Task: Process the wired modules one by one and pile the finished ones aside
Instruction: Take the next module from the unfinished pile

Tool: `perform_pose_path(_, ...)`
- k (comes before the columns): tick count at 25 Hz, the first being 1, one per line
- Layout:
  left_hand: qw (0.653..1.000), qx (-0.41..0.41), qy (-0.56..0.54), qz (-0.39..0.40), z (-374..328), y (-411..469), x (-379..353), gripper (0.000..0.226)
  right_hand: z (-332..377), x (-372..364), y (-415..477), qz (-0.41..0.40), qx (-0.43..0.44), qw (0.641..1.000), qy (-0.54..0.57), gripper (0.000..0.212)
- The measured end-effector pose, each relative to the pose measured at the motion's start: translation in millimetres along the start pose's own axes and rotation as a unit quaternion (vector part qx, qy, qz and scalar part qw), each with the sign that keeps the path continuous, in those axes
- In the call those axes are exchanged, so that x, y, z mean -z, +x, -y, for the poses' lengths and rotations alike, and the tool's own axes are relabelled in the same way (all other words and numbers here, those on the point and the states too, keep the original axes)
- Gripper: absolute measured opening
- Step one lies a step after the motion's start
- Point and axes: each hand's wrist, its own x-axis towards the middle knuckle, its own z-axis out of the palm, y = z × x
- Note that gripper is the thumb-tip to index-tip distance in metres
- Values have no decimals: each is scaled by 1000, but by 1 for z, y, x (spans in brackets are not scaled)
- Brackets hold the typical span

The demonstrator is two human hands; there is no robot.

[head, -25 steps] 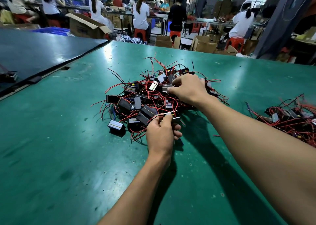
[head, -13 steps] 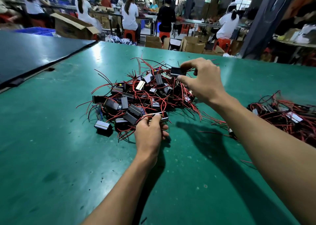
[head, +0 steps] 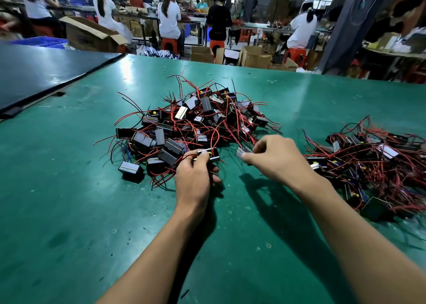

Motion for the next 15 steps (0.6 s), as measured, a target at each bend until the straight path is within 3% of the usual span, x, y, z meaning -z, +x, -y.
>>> perform_pose_path(5,1000,5,-27,12,-1,-1,1,17,-18,-11,-44,161,-18,981,-109,26)
perform_pose_path(9,996,-11,31,85,2,-4,-2,19,-21,8,-51,230,17,968,-100,48)
perform_pose_path(12,990,-23,50,127,3,-9,-4,23,-25,13,-40,102,63,988,95,34)
perform_pose_path(13,988,-24,55,139,4,-11,-4,23,-28,7,-41,53,64,977,196,26)
perform_pose_path(15,986,-18,63,156,4,-14,-6,23,-30,-8,-47,28,59,939,339,15)
